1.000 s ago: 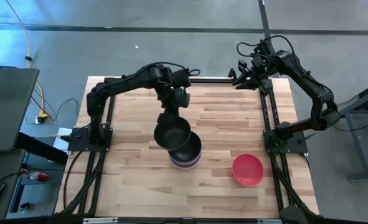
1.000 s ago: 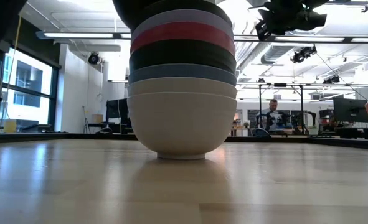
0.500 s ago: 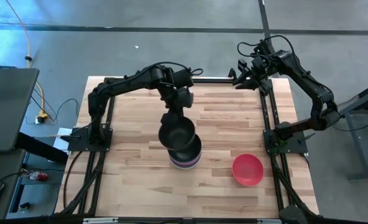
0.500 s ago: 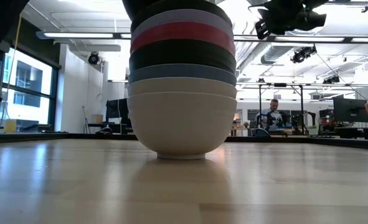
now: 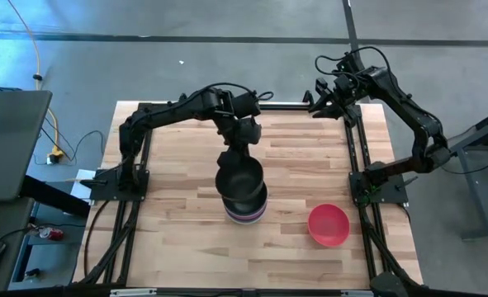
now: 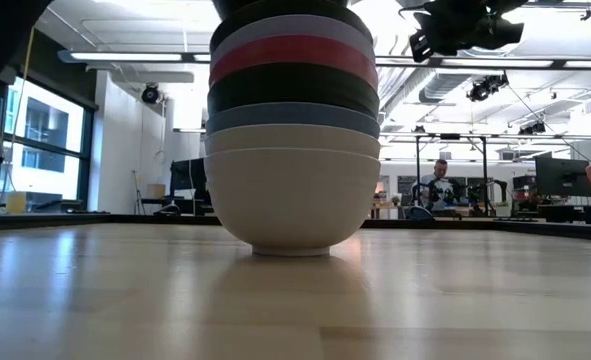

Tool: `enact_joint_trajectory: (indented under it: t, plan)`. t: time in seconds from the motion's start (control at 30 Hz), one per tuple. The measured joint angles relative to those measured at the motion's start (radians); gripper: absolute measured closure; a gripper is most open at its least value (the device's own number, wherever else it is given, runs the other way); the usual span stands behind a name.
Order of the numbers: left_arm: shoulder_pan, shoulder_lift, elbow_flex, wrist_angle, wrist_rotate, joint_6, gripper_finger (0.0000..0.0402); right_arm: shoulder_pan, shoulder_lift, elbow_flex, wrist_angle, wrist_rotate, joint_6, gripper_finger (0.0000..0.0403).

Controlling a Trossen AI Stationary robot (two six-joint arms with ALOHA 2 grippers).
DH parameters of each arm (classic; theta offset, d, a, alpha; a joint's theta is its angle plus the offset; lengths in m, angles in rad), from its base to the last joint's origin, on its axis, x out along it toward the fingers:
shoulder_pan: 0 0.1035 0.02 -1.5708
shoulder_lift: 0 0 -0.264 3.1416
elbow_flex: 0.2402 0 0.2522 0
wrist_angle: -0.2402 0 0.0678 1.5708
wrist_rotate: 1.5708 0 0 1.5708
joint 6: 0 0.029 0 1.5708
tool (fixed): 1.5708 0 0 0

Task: Nest bowls inside each other
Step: Stack the black bowl on top of the black bowl

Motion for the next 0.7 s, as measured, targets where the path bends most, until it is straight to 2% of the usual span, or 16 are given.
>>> enact_joint_trajectory:
  t: [0.27, 0.37, 0.7]
  plan:
    - [-0.020, 0.128, 0.159, -0.137, -0.016, 0.017, 0.0401, 0.000, 0.000, -0.025, 0.008, -0.014, 0.000, 0.0313]
    - [-0.023, 0.168, 0.212, -0.193, -0.054, 0.021, 0.0401, 0.000, 0.000, -0.048, 0.009, 0.004, 0.000, 0.0313]
    - [-0.044, 0.175, 0.208, -0.187, -0.061, 0.013, 0.0401, 0.000, 0.000, -0.074, 0.016, 0.037, 0.000, 0.0313]
